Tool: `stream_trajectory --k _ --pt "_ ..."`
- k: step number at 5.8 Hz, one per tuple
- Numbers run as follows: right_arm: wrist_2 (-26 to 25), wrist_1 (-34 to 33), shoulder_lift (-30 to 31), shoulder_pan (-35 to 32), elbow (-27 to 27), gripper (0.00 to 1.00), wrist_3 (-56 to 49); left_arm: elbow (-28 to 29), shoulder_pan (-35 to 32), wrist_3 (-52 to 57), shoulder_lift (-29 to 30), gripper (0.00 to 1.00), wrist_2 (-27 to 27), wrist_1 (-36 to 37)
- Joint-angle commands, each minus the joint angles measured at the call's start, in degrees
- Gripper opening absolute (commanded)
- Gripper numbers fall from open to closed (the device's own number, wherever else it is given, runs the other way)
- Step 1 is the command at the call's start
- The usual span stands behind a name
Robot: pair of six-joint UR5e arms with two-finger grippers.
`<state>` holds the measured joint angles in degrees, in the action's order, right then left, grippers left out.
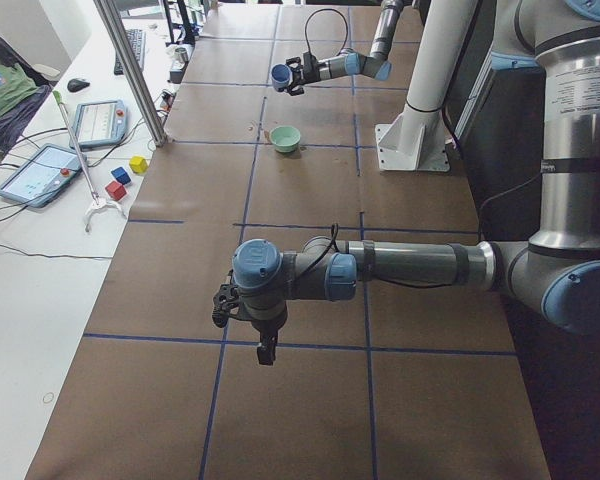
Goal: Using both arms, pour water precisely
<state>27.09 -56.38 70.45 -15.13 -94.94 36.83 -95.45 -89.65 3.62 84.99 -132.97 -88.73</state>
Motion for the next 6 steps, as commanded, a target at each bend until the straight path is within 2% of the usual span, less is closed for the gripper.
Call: stream_trajectory --k 1,6 --pt "-1.8 -13.1 -7.6 1.9 0.5 0.03 0.1 0.2 0.1 -1.0 0.0 1.0 -0.1 0.0" --pt "-6.2 -33.9 -12.5 3.7 2.0 0.03 0.0 0.6 0.1 -1.1 0.1 1.0 -0.2 0.2"
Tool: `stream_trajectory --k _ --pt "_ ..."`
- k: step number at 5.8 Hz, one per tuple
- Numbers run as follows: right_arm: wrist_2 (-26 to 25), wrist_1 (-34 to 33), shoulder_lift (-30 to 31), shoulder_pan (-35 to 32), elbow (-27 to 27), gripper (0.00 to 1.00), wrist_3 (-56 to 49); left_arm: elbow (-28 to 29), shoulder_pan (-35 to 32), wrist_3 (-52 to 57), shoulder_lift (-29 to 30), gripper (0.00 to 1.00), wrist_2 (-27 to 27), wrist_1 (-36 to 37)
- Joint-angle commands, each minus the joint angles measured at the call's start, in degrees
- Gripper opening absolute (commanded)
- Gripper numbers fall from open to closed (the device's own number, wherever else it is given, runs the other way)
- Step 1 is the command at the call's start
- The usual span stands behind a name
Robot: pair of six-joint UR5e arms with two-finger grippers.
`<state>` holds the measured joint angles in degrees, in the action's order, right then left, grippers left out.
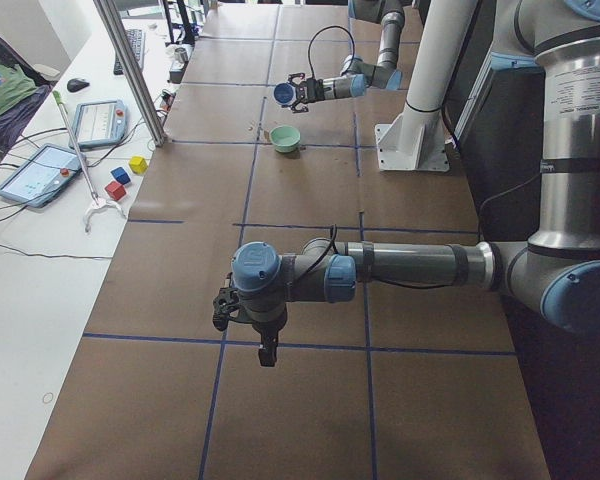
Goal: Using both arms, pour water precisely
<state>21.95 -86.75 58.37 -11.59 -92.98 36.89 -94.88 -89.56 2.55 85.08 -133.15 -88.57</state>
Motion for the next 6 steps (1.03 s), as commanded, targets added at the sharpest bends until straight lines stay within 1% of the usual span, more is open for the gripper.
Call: stream_trajectory --k 1,2,4,6 --pt "-1.6 -7.7 -1.3 0.5 0.2 0.03 -0.2 0.0 0.0 0.0 0.0 1.0 0.0 0.1" --pt "-2.1 -13.4 -3.0 0.8 0.3 0.03 -0.2 0.0 0.0 0.0 0.0 1.0 0.0 0.1" --pt "-2.9 -14.5 -5.7 0.8 5.0 0.03 -1.1 0.1 0.0 0.0 0.0 1.0 0.0 0.1" --pt "-3.9 -15.0 -6.0 0.8 5.9 0.03 -4.8 0.1 0.0 0.0 0.0 1.0 -0.1 0.7"
